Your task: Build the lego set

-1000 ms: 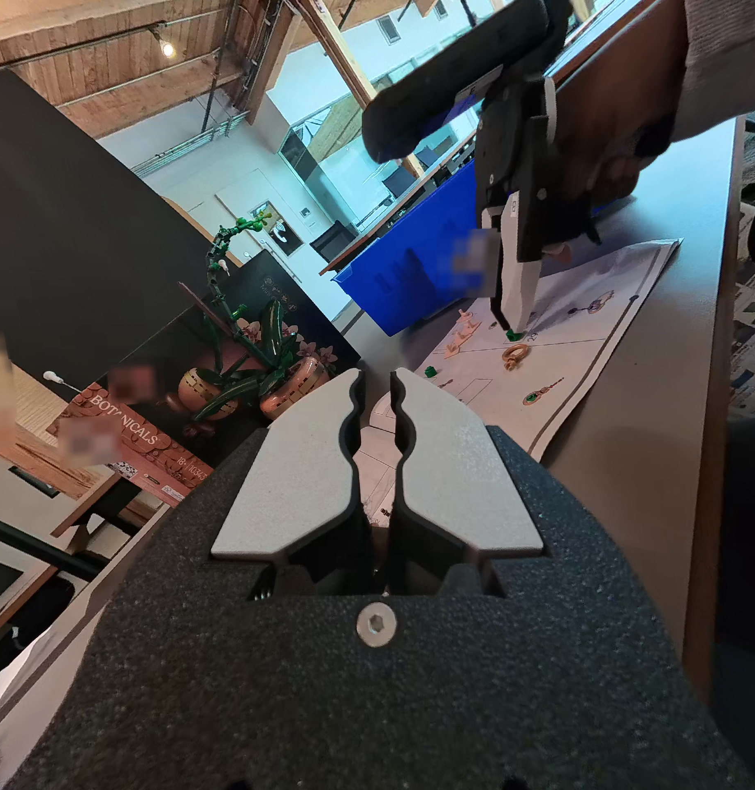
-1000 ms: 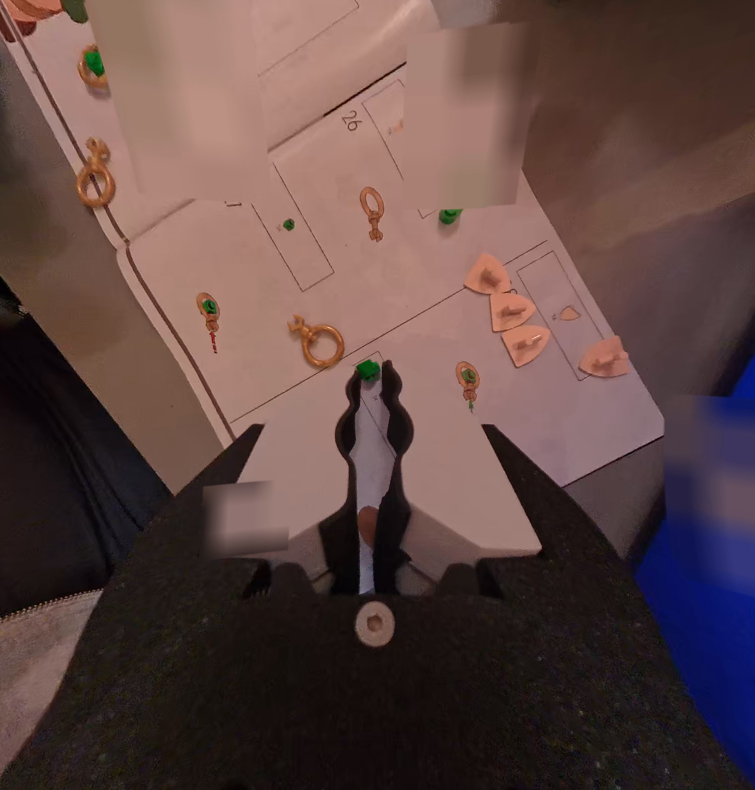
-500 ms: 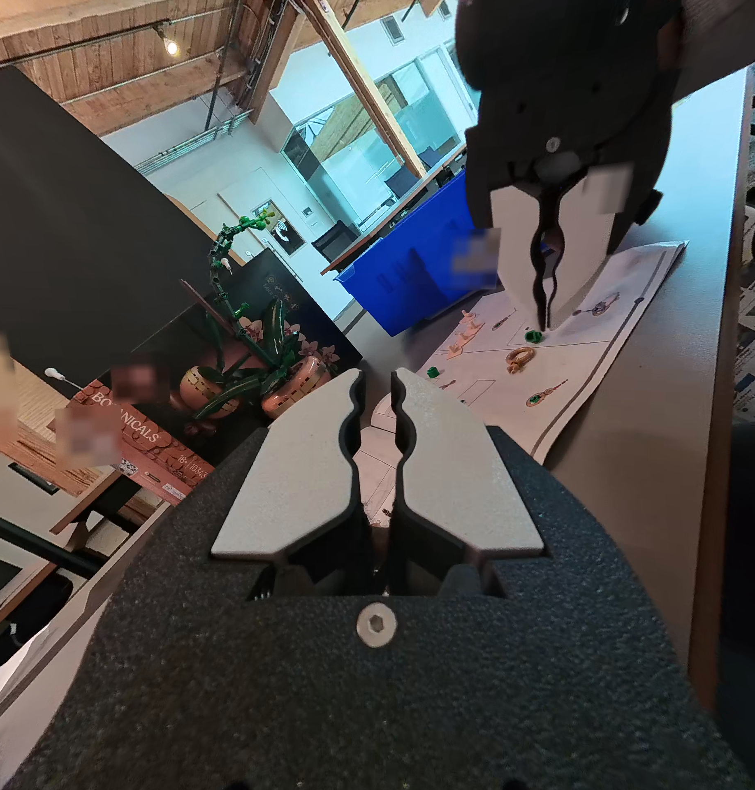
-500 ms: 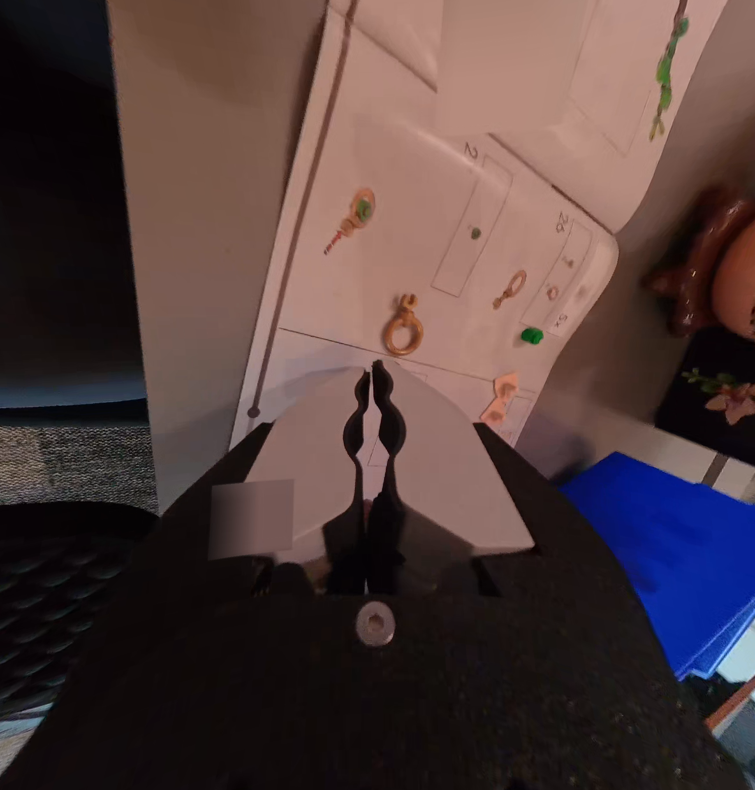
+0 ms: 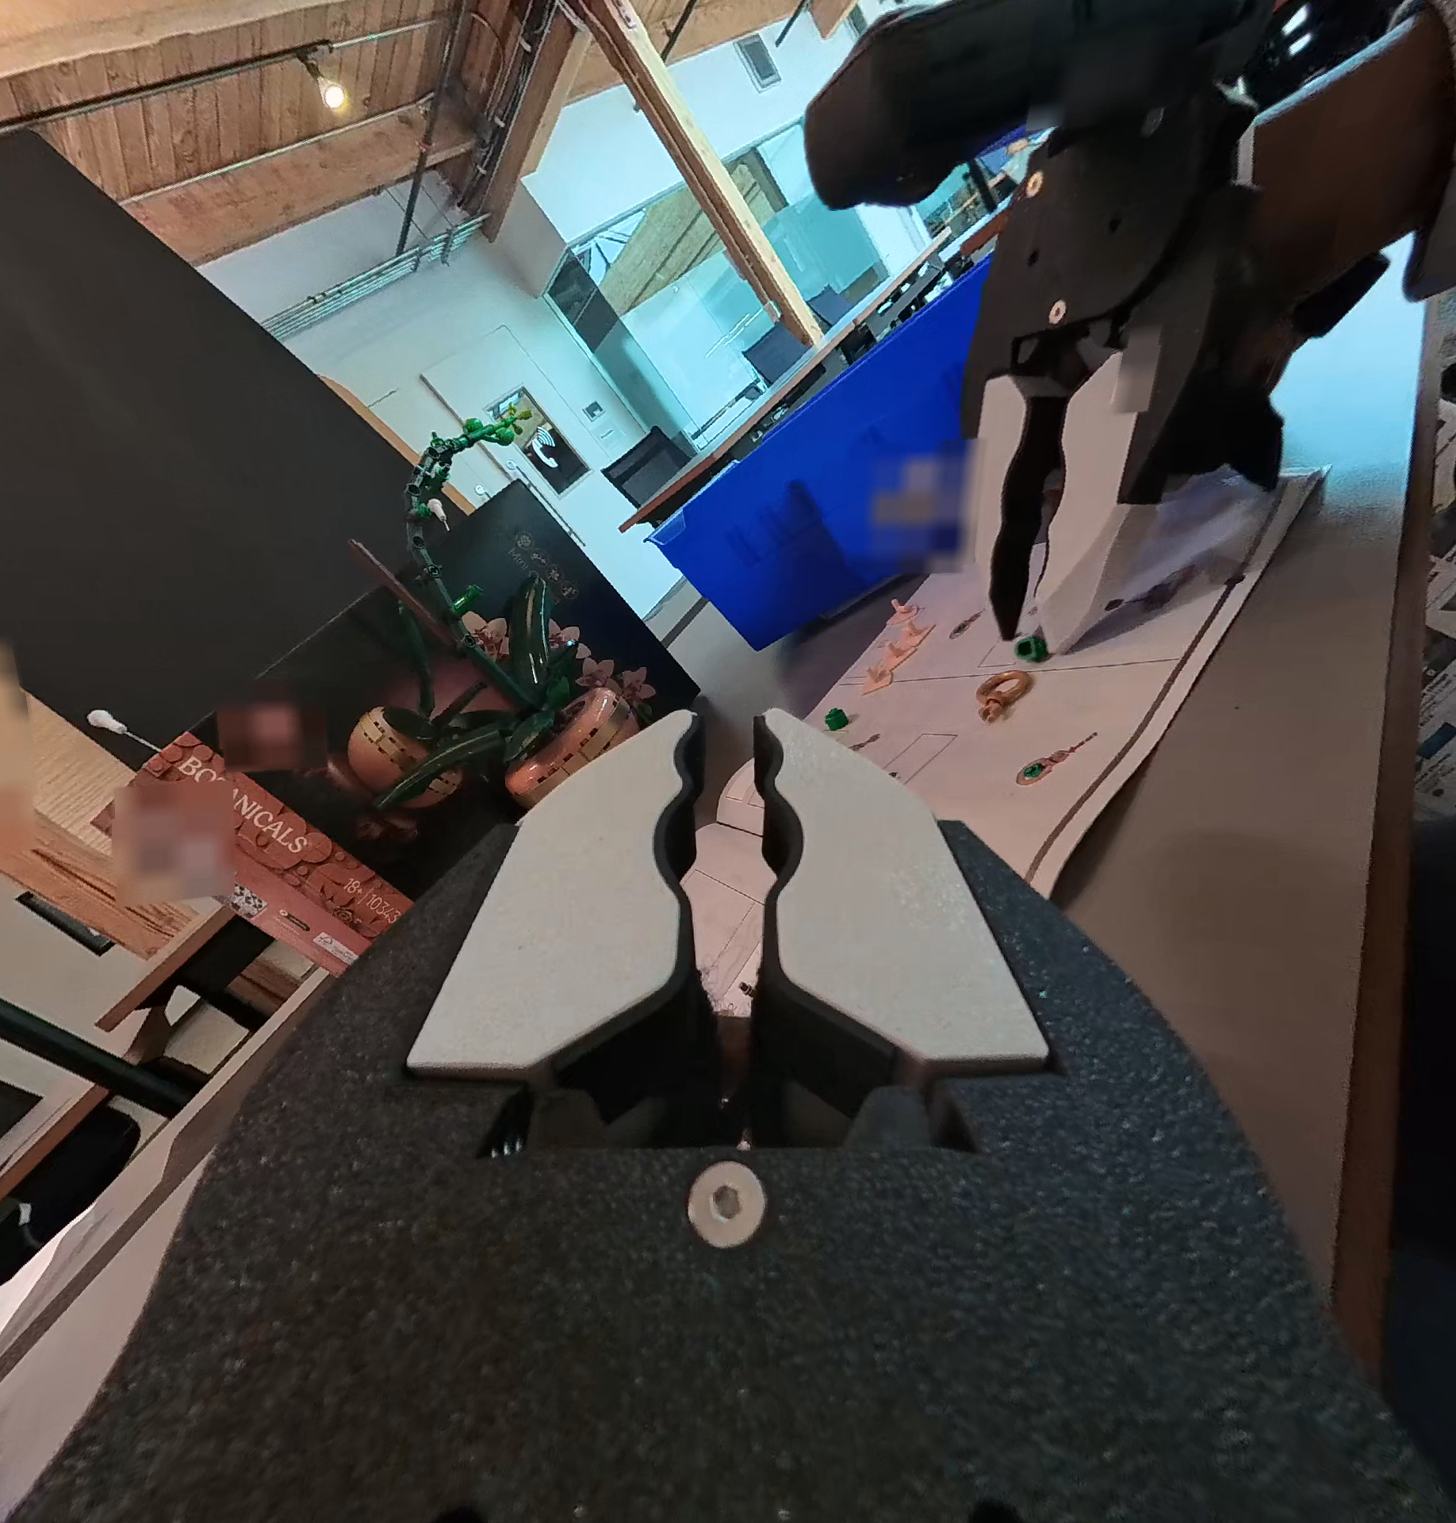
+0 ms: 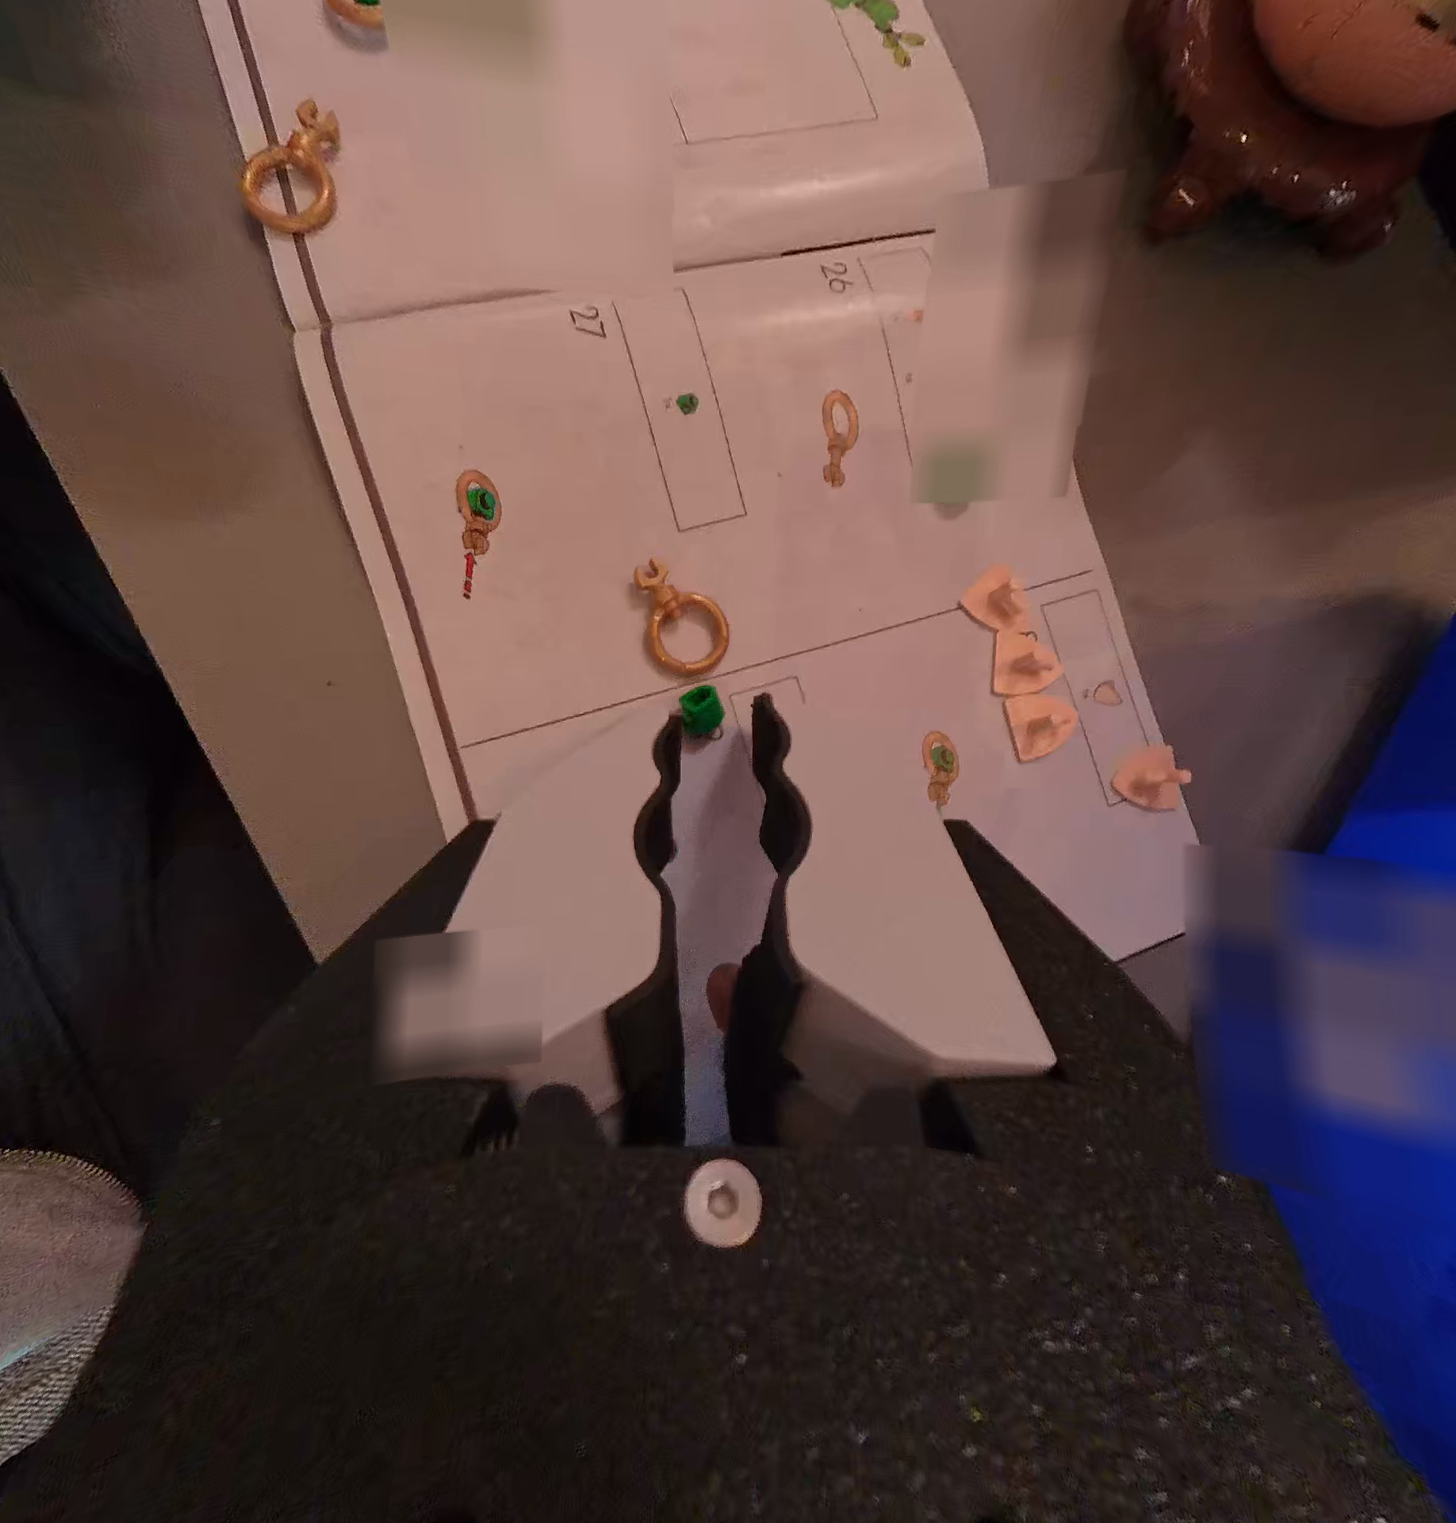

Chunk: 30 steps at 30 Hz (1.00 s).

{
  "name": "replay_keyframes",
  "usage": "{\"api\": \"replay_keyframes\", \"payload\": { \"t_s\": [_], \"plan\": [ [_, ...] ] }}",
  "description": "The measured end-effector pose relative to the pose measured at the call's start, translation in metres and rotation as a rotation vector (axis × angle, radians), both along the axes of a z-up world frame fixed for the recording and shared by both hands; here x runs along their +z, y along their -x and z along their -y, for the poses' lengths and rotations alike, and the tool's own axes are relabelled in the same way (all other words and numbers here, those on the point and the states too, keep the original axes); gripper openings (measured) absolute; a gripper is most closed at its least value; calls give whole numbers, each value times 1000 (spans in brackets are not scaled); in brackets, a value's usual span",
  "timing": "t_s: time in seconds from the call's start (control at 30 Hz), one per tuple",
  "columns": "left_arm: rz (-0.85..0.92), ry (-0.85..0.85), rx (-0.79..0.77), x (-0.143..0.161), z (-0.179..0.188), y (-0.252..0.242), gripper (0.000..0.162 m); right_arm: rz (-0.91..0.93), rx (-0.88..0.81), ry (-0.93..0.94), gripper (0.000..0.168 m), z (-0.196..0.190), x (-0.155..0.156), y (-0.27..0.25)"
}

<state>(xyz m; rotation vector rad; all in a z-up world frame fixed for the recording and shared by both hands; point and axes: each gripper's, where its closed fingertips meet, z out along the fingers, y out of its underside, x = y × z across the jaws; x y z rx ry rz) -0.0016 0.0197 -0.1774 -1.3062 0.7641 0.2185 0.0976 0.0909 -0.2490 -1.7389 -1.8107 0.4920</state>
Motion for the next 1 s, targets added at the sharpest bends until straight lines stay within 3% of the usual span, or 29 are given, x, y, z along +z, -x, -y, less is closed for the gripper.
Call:
{"api": "replay_keyframes", "payload": {
  "t_s": [0.2,0.47,0.6,0.8,1.0],
  "plan": [
    [14,0,-3,1,0,1,10,195,143,7,9,3,3,1],
    [33,5,-4,2,0,3,10,954,420,-92,9,17,13,-39],
    [33,4,-6,2,1,3,10,1141,438,-102,9,20,2,-37],
    [70,22,52,4,-4,17,10,1078,390,-2,19,26,-4,-26],
    [108,23,57,8,-4,22,10,710,318,13,26,16,14,-10]
  ]
}}
